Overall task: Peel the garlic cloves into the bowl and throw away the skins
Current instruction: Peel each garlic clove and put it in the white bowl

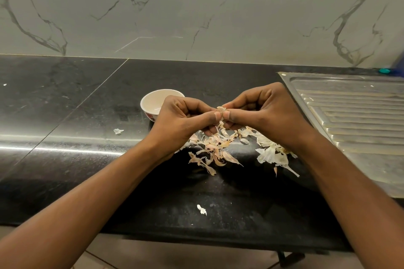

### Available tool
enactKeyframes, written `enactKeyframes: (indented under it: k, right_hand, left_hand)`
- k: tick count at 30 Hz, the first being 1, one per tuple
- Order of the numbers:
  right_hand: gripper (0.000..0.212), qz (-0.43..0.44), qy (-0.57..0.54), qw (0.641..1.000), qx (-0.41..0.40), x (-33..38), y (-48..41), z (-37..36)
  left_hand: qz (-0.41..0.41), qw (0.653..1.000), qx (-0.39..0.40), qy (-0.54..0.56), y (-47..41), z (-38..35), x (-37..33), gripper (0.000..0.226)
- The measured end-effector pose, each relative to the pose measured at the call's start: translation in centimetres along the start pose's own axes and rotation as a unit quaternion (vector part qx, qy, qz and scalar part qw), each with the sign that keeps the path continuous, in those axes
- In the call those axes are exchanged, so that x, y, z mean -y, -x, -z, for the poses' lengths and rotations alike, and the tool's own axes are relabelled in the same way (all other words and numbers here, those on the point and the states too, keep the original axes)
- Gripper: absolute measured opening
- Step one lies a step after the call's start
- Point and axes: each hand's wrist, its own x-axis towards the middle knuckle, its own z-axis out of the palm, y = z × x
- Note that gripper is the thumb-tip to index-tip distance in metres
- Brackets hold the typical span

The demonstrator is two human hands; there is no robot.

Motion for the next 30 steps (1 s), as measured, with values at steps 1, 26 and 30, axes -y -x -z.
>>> enactKeyframes:
  k: [1, 26, 30]
  right_hand:
    - [0.025, 0.001, 0.001, 1.000, -0.001, 0.01, 0.00, -0.05]
    - [0.018, 0.013, 0.006, 1.000, 0.025, -0.42, -0.14, 0.00]
    - [0.017, 0.021, 0.013, 0.999, 0.029, -0.43, -0.13, -0.07]
  left_hand:
    - [-0.001, 1.000, -0.001, -0.005, 0.01, 0.04, 0.03, 0.010]
    - [-0.006, 0.999, -0.022, -0.025, 0.24, -0.09, 0.34, 0.006]
    - [0.008, 0.999, -0.033, -0.017, 0.30, -0.19, 0.49, 0.005]
